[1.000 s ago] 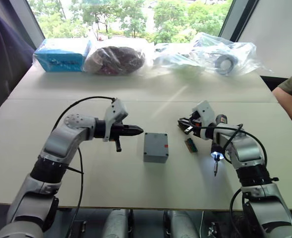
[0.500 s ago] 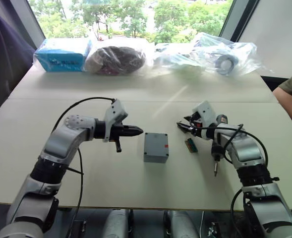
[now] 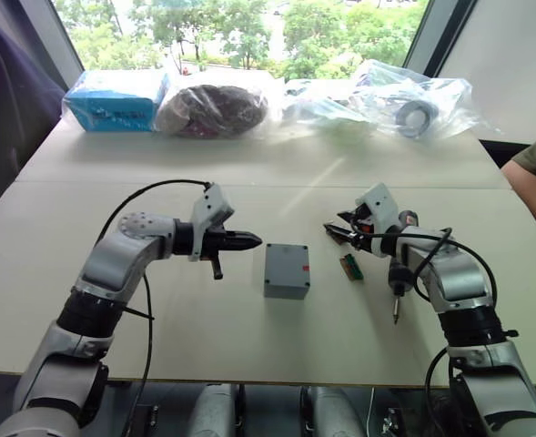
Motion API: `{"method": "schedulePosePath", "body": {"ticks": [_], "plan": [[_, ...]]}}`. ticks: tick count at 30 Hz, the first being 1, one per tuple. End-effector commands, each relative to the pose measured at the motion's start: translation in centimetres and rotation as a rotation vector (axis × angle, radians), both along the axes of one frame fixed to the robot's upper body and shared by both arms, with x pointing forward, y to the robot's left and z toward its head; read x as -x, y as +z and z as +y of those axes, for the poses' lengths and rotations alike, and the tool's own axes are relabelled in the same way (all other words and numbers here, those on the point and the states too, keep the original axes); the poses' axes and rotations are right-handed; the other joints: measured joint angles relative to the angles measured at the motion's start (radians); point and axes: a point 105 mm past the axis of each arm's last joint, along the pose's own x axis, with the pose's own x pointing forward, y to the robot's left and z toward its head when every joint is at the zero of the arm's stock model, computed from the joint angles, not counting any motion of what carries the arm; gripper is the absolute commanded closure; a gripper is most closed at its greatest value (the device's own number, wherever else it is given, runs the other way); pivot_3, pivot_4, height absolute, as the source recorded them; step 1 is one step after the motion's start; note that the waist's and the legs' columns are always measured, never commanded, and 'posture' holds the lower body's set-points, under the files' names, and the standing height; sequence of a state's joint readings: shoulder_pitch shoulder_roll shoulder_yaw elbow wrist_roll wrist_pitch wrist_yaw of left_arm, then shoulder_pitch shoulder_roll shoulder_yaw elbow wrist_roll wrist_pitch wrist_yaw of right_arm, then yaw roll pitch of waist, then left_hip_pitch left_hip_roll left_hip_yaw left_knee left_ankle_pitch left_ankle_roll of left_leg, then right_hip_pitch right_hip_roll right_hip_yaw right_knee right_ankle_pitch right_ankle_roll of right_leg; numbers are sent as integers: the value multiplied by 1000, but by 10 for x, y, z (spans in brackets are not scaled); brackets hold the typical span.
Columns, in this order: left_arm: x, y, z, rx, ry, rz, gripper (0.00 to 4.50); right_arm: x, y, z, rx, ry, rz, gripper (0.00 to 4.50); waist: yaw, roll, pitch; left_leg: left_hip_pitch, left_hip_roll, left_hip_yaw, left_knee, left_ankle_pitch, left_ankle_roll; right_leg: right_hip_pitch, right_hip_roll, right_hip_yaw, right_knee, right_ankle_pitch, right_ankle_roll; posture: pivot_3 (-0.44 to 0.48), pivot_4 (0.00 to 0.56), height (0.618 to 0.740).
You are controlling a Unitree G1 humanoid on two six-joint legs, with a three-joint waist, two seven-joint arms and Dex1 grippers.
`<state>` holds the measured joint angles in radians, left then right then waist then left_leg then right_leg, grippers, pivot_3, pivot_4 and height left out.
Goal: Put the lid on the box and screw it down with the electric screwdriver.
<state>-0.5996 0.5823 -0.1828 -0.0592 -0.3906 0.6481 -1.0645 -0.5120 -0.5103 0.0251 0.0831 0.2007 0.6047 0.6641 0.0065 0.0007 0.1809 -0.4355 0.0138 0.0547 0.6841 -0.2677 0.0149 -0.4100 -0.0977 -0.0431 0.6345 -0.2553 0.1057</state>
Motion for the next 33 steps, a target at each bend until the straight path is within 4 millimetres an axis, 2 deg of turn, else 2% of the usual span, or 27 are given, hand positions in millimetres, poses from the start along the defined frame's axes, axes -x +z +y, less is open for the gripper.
{"method": "schedulePosePath", "body": {"ticks": [1, 2, 3, 11, 16, 20, 29, 32, 33], "plan": [[1, 8, -2, 5, -14, -40, 4500, -2, 9, -1, -5, -1, -37, 3739, 0, 0, 0, 0, 0, 0, 0, 0, 0, 0, 0, 0, 0, 0, 0, 0, 150, 740], [1, 8, -2, 5, -13, -40, 4500, -2, 9, -1, -4, -1, -37, 4259, 0, 0, 0, 0, 0, 0, 0, 0, 0, 0, 0, 0, 0, 0, 0, 0, 150, 740], [1, 8, -2, 5, -13, -40, 4500, -2, 8, -1, -4, -2, -36, 4459, 0, 0, 0, 0, 0, 0, 0, 0, 0, 0, 0, 0, 0, 0, 0, 0, 150, 740], [0, 9, -2, 7, -10, -43, 4500, -1, 9, -3, 14, 0, -41, 4459, 0, 0, 0, 0, 0, 0, 0, 0, 0, 0, 0, 0, 0, 0, 0, 0, 150, 740], [0, 8, -2, 8, -12, -41, 4500, -2, 29, -4, -28, -2, -91, 4459, 0, 0, 0, 0, 0, 0, 0, 0, 0, 0, 0, 0, 0, 0, 0, 0, 150, 740], [0, 8, -2, 8, -13, -41, 4500, 0, 36, -2, -31, 5, -107, 4459, 0, 0, 0, 0, 0, 0, 0, 0, 0, 0, 0, 0, 0, 0, 0, 0, 150, 740], [0, 8, -2, 9, -16, -42, 4500, 5, 32, 1, -12, 22, -101, 4459, 0, 0, 0, 0, 0, 0, 0, 0, 1, 0, 0, 0, 0, 0, 0, 0, 150, 740], [0, 8, -3, 9, -17, -42, 4500, 9, 20, 2, 10, 30, -67, 3669, 3, 0, 0, 0, 0, 0, 0, 0, 1, 0, 0, 0, 0, 0, 0, 0, 150, 740], [1, 8, -3, 9, -18, -42, 4500, 9, 17, 2, 11, 28, -57, 3281, 3, 0, 0, 0, 0, 0, 0, 0, 1, 0, 0, 0, 0, 0, 0, 0, 150, 740]]}}
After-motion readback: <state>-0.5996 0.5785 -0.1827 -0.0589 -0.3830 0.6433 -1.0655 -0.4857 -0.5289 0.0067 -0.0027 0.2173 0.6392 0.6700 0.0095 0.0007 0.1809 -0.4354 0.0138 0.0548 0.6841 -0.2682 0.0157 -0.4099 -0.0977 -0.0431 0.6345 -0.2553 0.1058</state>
